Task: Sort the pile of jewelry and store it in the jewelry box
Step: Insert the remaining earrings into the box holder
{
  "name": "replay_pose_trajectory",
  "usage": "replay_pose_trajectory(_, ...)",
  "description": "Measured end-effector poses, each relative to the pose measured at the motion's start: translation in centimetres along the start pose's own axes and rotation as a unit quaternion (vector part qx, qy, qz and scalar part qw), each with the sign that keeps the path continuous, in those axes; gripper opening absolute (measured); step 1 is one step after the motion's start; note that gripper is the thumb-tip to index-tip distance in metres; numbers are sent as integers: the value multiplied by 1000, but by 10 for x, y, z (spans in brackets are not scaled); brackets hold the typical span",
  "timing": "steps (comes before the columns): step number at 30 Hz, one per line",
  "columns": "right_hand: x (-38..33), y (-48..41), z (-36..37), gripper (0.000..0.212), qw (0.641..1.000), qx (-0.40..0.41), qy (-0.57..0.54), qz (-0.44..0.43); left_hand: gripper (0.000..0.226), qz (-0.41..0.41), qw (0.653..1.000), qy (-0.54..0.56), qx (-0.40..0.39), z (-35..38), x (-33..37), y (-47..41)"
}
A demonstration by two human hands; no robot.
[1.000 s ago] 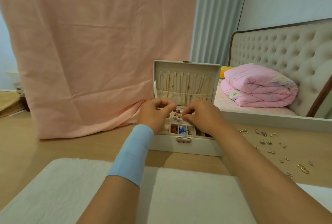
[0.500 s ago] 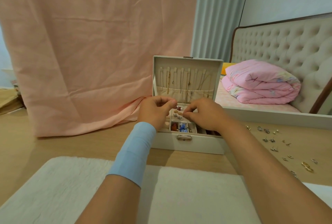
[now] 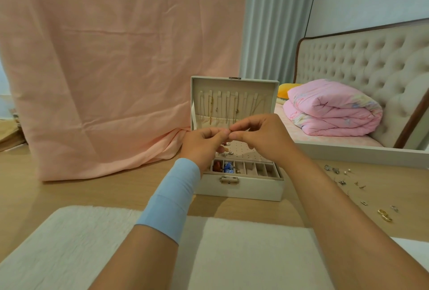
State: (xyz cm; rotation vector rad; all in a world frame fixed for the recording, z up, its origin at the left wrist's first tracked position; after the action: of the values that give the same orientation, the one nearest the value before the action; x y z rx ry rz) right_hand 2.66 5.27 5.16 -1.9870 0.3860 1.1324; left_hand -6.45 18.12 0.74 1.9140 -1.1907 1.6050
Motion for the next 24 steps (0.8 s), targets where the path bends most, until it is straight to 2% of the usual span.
replay_pose_trajectory(5,13,2,-3,15,999,6,-12,36,15,20,999,-30,-12,6,-2,-1)
replay_pose_trajectory(7,21,1,-7,14,998,23,33,40,16,51,992,-111,-5,8,-6,-5)
replay_pose_trajectory(10,35,2,-9,9,982,14,173,71,22,110,930,-350,15,11,-9,-7)
replay_pose_trajectory(13,41,5,-3,6,958,-16,276,81,30,132,884,-448,-25,20,-11,-4)
replay_pose_trajectory(16,37,5,4,5,946,-30,315,64,33,136,864,-484,-40,24,-12,-1)
replay_pose_trajectory(20,35,5,11,11,933,-67,352,47,34,136,864,-484,-40,23,-12,-1)
replay_pose_trajectory(24,39,5,9,17,944,-100,302,88,32,139,871,-470,-28,23,-14,-1)
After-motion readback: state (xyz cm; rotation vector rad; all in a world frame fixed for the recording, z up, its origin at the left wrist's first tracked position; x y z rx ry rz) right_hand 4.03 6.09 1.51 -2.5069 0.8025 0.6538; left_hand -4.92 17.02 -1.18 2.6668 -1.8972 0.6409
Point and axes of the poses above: each hand's wrist, its own y-axis away from the middle knuckle, its own z-axis out of the palm, x = y × z, the point moved 6 cm from there along -y, towards the middle knuckle, and after that the axes turned 11 degrees about -y, right-handed, at the moved point
